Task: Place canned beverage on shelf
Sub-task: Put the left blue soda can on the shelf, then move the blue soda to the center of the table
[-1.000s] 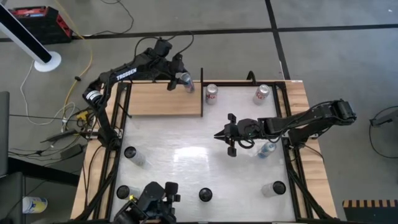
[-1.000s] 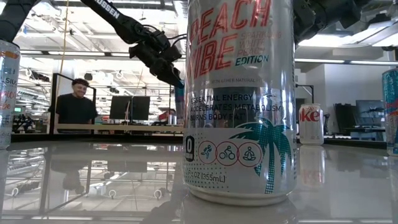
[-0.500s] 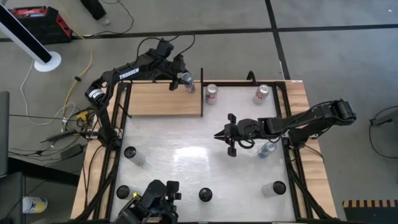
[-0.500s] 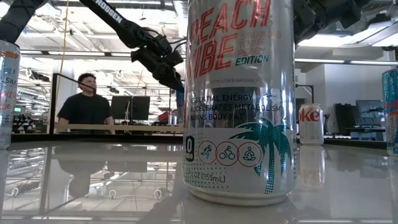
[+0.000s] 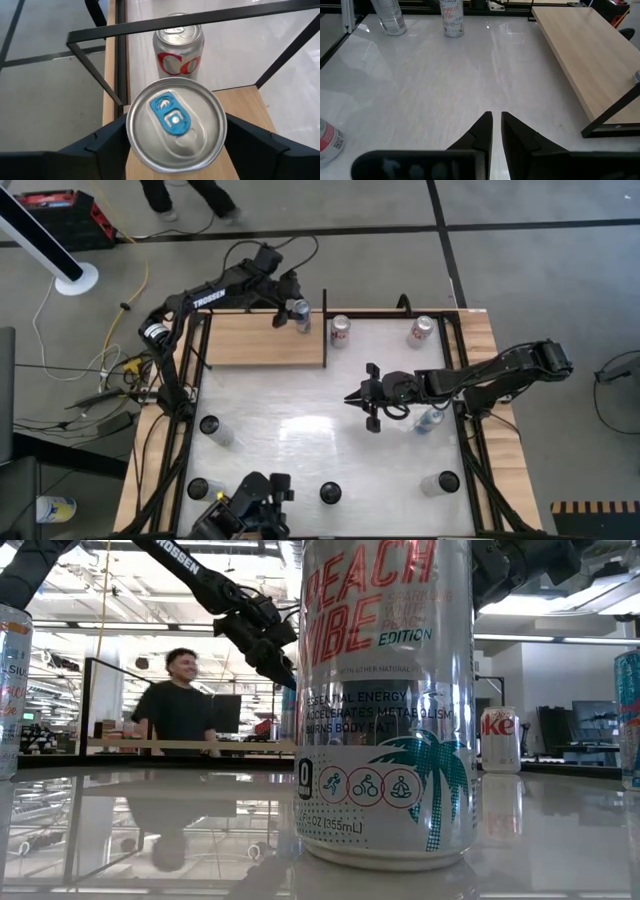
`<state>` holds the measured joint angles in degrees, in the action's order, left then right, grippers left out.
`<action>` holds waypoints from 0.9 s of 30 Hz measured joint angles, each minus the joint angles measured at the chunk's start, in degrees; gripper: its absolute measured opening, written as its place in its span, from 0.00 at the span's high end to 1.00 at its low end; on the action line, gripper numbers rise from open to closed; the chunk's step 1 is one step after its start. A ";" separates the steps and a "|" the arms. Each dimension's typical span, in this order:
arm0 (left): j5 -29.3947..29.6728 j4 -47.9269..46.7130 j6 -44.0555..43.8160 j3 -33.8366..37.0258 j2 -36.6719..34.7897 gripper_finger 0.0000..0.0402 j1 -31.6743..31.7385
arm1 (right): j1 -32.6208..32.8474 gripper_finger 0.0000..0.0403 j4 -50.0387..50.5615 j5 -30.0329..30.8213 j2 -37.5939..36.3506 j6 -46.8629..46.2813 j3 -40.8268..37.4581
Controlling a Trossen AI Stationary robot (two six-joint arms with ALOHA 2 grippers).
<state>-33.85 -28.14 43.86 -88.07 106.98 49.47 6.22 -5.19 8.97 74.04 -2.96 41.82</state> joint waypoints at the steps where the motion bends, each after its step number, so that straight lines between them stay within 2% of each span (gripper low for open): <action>1: 0.05 0.21 0.02 0.00 0.00 0.30 -0.10 | 0.00 0.84 0.02 0.00 0.00 0.00 0.00; 17: 1.64 1.44 0.35 0.00 -0.20 0.30 -0.84 | 0.04 0.84 0.02 0.00 0.00 -0.02 0.00; 27: 0.62 1.88 -0.31 -0.07 -3.99 0.30 -0.89 | -0.05 0.84 0.02 0.02 0.00 0.42 0.00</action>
<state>-33.23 -26.26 43.54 -88.14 102.99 48.57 6.16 -5.17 8.99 74.04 -2.55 41.82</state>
